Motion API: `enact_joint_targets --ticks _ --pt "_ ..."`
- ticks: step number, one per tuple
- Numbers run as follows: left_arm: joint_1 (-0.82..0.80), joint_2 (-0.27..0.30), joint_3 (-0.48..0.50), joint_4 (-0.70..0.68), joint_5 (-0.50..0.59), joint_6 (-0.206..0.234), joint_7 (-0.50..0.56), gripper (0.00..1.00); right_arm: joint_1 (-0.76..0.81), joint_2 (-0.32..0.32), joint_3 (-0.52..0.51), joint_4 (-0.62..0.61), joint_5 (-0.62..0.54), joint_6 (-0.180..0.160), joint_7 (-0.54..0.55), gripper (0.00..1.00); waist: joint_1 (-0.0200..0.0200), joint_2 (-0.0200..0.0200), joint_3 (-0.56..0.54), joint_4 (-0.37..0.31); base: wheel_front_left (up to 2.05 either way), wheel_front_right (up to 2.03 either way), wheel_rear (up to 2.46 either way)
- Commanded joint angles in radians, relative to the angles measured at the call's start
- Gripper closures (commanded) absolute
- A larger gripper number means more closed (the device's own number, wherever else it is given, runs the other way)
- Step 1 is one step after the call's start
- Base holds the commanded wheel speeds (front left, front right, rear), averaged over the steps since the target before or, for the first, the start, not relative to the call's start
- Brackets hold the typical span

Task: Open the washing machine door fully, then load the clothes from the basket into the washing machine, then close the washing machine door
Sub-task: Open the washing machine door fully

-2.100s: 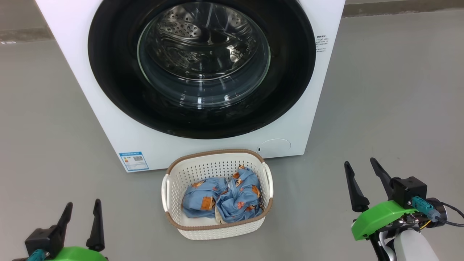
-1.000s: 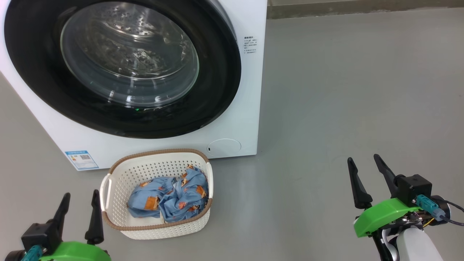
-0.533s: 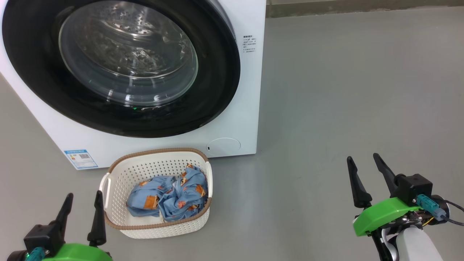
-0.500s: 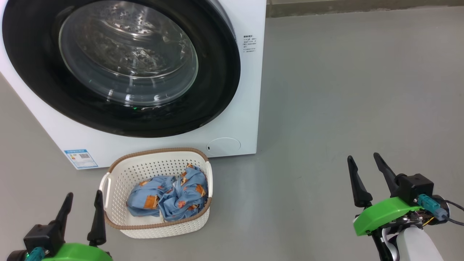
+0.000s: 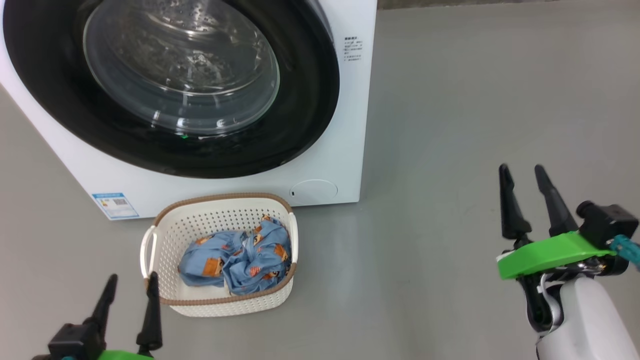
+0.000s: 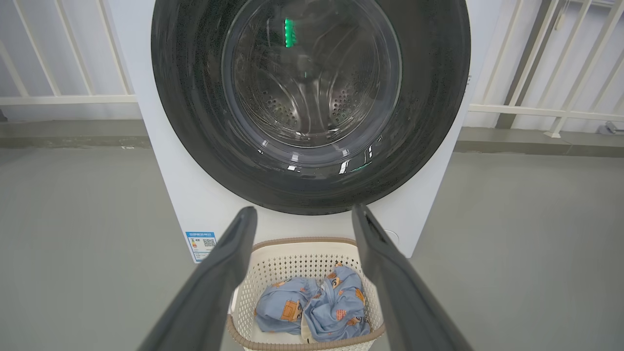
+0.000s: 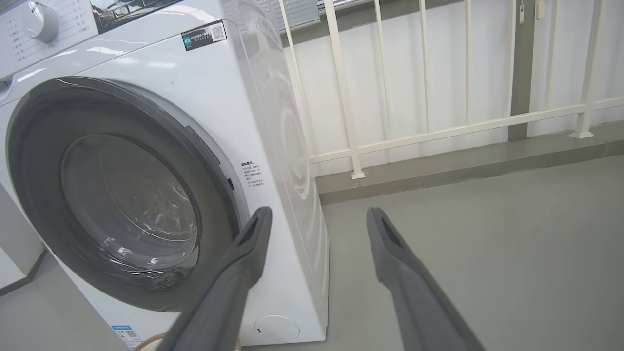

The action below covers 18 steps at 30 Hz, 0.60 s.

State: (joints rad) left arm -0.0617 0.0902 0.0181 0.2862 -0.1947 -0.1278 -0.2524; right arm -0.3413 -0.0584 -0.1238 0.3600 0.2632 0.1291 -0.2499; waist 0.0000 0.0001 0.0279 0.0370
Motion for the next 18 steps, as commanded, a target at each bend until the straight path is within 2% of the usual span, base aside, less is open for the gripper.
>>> enact_joint_targets --ticks 1,6,11,12,13,15,16,18 --pt "-0.007 0.009 0.023 -0.033 0.012 -0.003 -0.009 0.00 -0.044 0.001 0.018 -0.033 0.018 0.002 -0.012 0.00 0.0000 -0.0001 0.009 0.007 0.00 0.00 0.00" --pt "-0.024 0.015 0.005 -0.022 -0.005 -0.003 -0.009 0.00 -0.076 -0.004 0.001 -0.036 0.124 0.002 -0.012 0.00 0.0000 -0.0001 0.032 0.021 0.00 0.00 0.00" --pt "-0.034 0.018 -0.019 -0.014 -0.015 -0.003 -0.009 0.00 -0.116 -0.006 -0.014 -0.014 0.335 0.002 -0.009 0.00 0.0000 -0.0001 0.054 0.034 0.00 0.00 0.00" --pt "-0.037 0.019 -0.021 -0.013 -0.017 -0.003 -0.009 0.00 -0.126 -0.010 -0.008 -0.016 0.380 0.002 -0.006 0.18 0.0000 -0.0001 0.058 0.037 0.00 0.00 0.00" --pt "-0.041 0.019 -0.023 -0.013 -0.018 -0.003 -0.009 0.00 -0.133 -0.022 -0.002 -0.018 0.413 0.002 -0.003 0.42 0.0000 -0.0001 0.064 0.040 0.00 0.00 0.00" --pt "-0.047 0.021 -0.025 -0.013 -0.020 -0.003 -0.009 0.00 -0.148 -0.032 -0.001 -0.020 0.500 0.002 0.007 0.75 0.0000 -0.0001 0.074 0.044 0.00 0.00 0.00" --pt "-0.050 0.021 -0.027 -0.014 -0.021 -0.003 -0.009 0.00 -0.155 -0.042 -0.002 -0.018 0.532 0.002 0.012 1.00 0.0000 -0.0001 0.079 0.046 0.00 0.00 0.00" --pt "-0.055 0.021 -0.029 -0.013 -0.023 -0.003 -0.009 0.00 -0.170 -0.053 -0.010 -0.011 0.601 0.002 0.023 1.00 0.0000 -0.0001 0.089 0.050 0.00 0.00 0.00"
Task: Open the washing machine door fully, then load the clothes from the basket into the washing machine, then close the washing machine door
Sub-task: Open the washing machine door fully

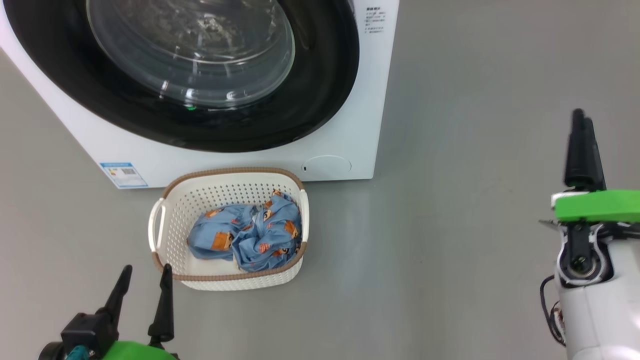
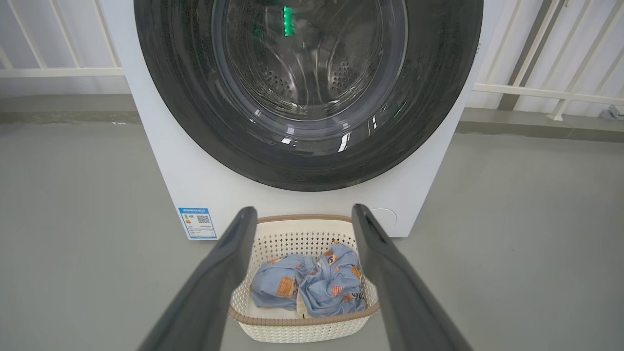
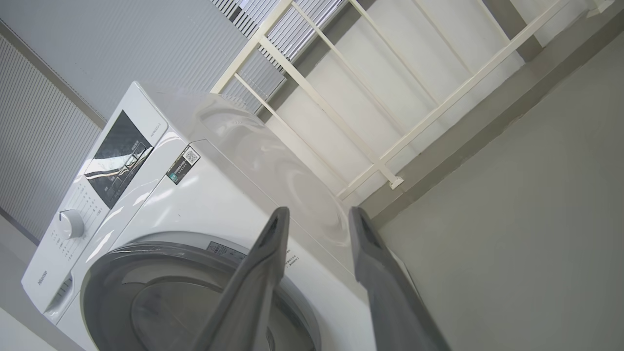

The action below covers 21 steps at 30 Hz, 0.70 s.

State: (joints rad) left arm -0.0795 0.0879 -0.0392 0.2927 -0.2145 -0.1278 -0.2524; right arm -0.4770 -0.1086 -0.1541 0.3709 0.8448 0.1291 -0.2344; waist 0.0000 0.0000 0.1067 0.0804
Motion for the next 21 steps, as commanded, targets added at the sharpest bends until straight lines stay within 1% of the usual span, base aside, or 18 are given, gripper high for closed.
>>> enact_joint_targets --ticks 1,3,4,10,16,17,18,21 --pt "-0.040 0.023 0.027 -0.018 -0.005 -0.003 -0.009 0.00 -0.043 -0.007 0.014 -0.017 0.051 0.002 0.015 1.00 0.0000 0.0000 0.015 0.009 0.00 0.00 0.00" --pt "-0.045 0.023 0.022 -0.015 -0.008 -0.003 -0.009 0.00 -0.064 -0.011 0.000 -0.007 0.120 0.002 0.034 1.00 0.0000 0.0000 0.024 0.013 0.00 0.00 0.00" --pt "-0.049 0.023 0.018 -0.013 -0.012 -0.003 -0.009 0.00 -0.085 -0.024 -0.006 0.005 0.164 0.002 0.058 1.00 0.0000 0.0000 0.034 0.018 0.00 0.00 0.00" --pt "-0.065 0.019 0.000 -0.015 -0.019 -0.003 -0.009 0.00 -0.165 -0.057 -0.022 0.053 0.281 0.002 0.173 1.00 0.0000 0.0000 0.069 0.036 0.00 0.00 0.00" --pt "-0.081 0.015 -0.015 -0.016 -0.027 -0.003 -0.009 0.00 -0.251 -0.092 -0.022 0.088 0.340 0.002 0.306 1.00 0.0000 0.0000 0.105 0.057 0.00 0.00 0.00" --pt "-0.083 0.015 -0.017 -0.017 -0.029 -0.003 -0.009 0.00 -0.265 -0.095 -0.024 0.099 0.348 0.002 0.331 1.00 0.0000 0.0000 0.111 0.061 0.00 0.00 0.00" --pt "-0.083 0.015 -0.017 -0.017 -0.029 -0.003 -0.009 0.00 -0.265 -0.095 -0.024 0.099 0.348 0.002 0.331 1.00 0.0000 0.0000 0.111 0.061 0.00 0.00 0.00" --pt "-0.092 0.011 -0.029 -0.020 -0.032 -0.003 -0.009 0.00 -0.312 -0.092 -0.041 0.136 0.389 0.002 0.415 1.00 0.0000 0.0000 0.129 0.072 0.00 0.00 0.00"
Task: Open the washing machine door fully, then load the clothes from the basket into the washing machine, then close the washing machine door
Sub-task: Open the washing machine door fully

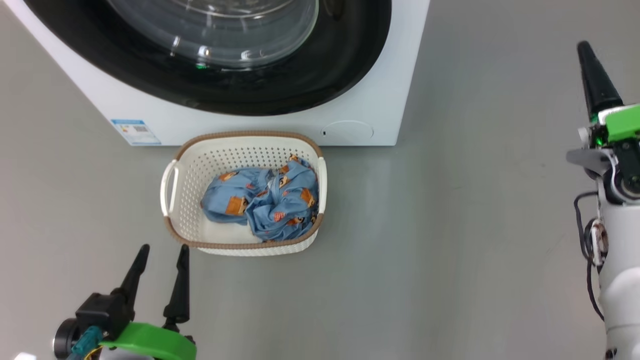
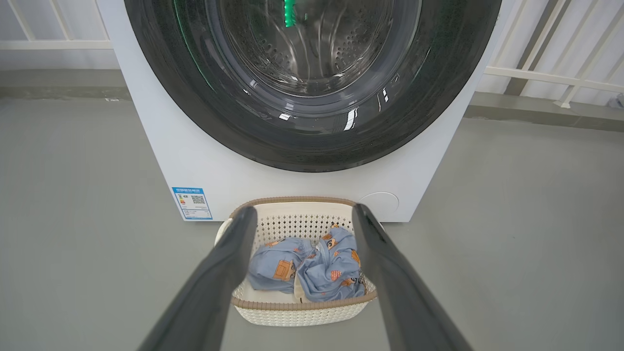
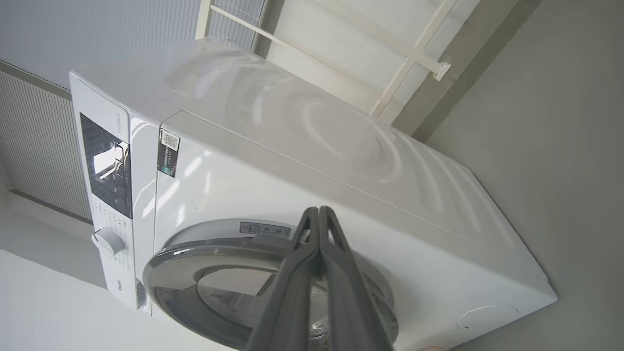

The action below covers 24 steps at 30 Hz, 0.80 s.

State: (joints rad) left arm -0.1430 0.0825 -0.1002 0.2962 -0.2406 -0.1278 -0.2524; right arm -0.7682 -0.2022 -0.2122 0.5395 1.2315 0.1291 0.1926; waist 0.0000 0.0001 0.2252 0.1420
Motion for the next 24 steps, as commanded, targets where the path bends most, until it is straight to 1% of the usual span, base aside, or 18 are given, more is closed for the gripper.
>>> enact_joint_targets --ticks 1,8,13,16,20,24 --pt "-0.031 0.015 0.028 -0.024 -0.007 -0.003 -0.009 0.00 -0.037 0.004 0.010 -0.017 0.018 0.002 0.021 1.00 0.0000 -0.0001 0.017 0.014 0.00 0.00 0.00" --pt "-0.057 0.006 0.000 -0.022 -0.032 -0.003 -0.009 0.00 -0.175 0.013 -0.035 0.059 0.094 0.002 0.194 1.00 0.0000 -0.0001 0.064 0.042 0.00 0.00 0.00" --pt "-0.076 -0.001 -0.021 -0.024 -0.041 -0.003 -0.009 0.00 -0.280 0.004 -0.052 0.141 0.114 0.002 0.314 1.00 0.0000 -0.0001 0.092 0.065 0.00 0.00 0.00" --pt "-0.087 -0.004 -0.030 -0.027 -0.048 -0.003 -0.009 0.00 -0.345 -0.012 -0.055 0.188 0.096 0.002 0.358 1.00 0.0000 -0.0001 0.112 0.077 0.00 0.00 0.00" --pt "-0.099 -0.006 -0.035 -0.033 -0.056 -0.003 -0.009 0.00 -0.437 -0.027 -0.063 0.257 0.059 0.002 0.389 1.00 0.0000 -0.0001 0.142 0.090 0.00 0.00 0.00" --pt "-0.113 -0.010 -0.037 -0.044 -0.063 -0.003 -0.009 0.00 -0.537 -0.029 -0.060 0.329 0.014 0.002 0.428 1.00 0.0000 -0.0001 0.176 0.101 0.00 0.00 0.00"
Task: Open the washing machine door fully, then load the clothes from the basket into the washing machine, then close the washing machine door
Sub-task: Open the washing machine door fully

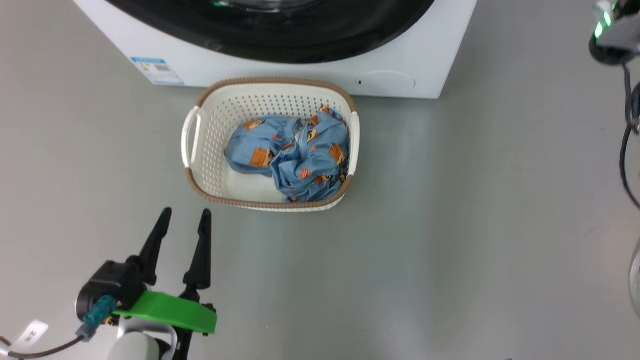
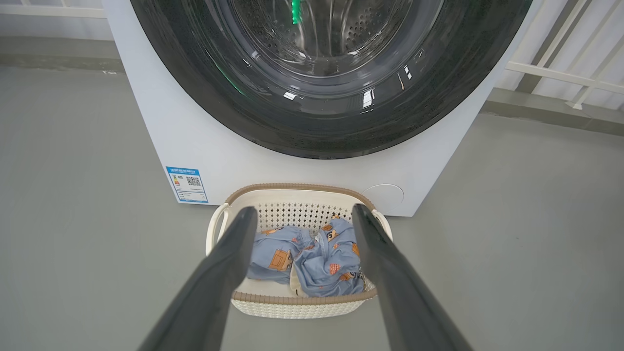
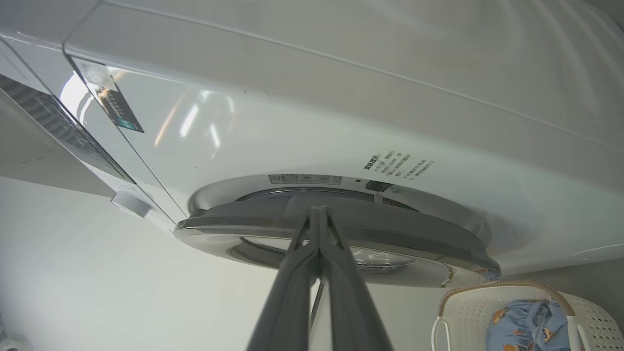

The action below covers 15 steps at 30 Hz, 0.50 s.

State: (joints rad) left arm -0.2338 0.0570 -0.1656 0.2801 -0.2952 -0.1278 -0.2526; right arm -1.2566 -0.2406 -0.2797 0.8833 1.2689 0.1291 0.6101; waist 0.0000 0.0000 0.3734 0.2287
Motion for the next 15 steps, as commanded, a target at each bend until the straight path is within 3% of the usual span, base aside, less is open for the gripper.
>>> enact_joint_targets --ticks 1,15 --pt "-0.028 0.015 0.027 -0.033 -0.010 -0.003 -0.009 0.00 -0.073 0.010 0.009 0.001 -0.039 0.002 0.016 1.00 0.0000 0.0000 0.037 0.016 0.00 0.00 0.00" --pt "-0.097 -0.002 -0.007 -0.094 -0.019 -0.003 -0.009 0.00 -0.304 0.079 0.008 0.140 -0.197 0.002 0.015 1.00 0.0000 0.0000 0.119 0.063 0.00 0.00 0.00"
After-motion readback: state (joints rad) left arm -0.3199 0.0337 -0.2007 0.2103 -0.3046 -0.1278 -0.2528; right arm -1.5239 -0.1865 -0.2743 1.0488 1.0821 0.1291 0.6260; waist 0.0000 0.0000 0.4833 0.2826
